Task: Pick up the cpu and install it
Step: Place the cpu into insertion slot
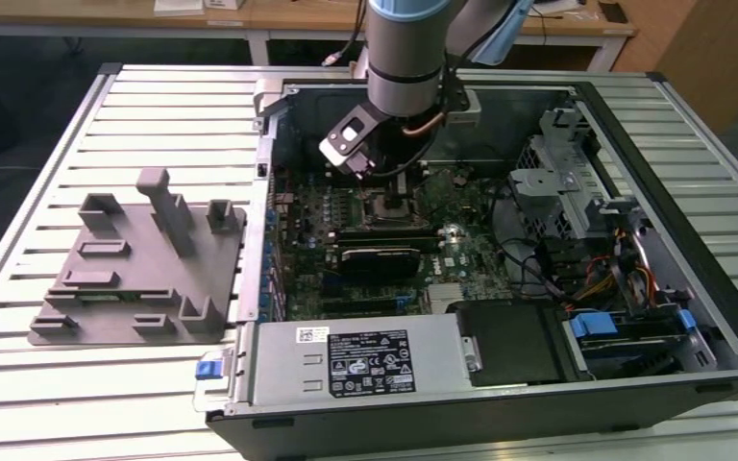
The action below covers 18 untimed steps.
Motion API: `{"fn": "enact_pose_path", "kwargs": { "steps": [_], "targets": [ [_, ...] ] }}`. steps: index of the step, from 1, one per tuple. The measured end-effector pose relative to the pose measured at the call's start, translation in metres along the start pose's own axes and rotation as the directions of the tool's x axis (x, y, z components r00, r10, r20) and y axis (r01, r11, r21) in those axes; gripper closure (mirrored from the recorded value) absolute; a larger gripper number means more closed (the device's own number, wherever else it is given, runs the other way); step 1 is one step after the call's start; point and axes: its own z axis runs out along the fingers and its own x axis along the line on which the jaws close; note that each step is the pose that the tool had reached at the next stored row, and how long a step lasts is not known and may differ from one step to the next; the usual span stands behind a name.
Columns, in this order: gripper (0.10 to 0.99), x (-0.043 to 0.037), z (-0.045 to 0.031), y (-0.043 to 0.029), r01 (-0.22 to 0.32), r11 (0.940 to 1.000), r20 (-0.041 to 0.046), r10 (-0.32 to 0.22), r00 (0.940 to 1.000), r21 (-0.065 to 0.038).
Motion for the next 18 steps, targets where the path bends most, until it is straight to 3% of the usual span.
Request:
{"fn": "enact_pose_path", "kwargs": {
  "steps": [13, 18],
  "targets": [
    [0.980, -0.0001, 0.0026, -0.0002, 0.000, 1.0000, -0.0001, 0.000, 1.0000, 0.000],
    [0.980, 0.0001, -0.0036, 0.0001, 0.000, 1.0000, -0.0010, 0.000, 1.0000, 0.000]
  ]
}}
